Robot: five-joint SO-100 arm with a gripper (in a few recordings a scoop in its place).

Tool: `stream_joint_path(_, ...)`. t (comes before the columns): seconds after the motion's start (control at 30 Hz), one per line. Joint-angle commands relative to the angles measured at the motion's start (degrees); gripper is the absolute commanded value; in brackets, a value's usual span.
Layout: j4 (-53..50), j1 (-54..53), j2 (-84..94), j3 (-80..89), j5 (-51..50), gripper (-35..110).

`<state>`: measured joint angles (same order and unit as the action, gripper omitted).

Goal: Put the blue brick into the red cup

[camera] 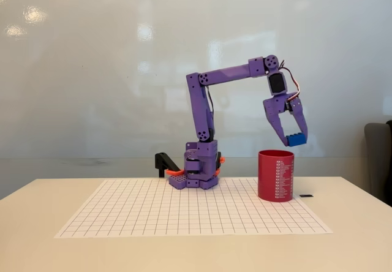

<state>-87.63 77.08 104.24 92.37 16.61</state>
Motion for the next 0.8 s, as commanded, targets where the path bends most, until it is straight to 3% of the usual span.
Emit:
stream_joint_path(0.0,-3.8,-1.2,5.6,-1.0,3.4,-1)
stream_joint_path(0.67,-8.1,-0.7,10.1,4.0,3.1,0)
stream_joint_path(0.7,-9.3,0.1,10.0,3.9,5.2,12)
stream_joint_path(0.73,-10.5,0.9,9.8,4.0,8.1,38)
stream_joint_path(0.77,-10.5,1.3,9.8,4.6,10.5,40)
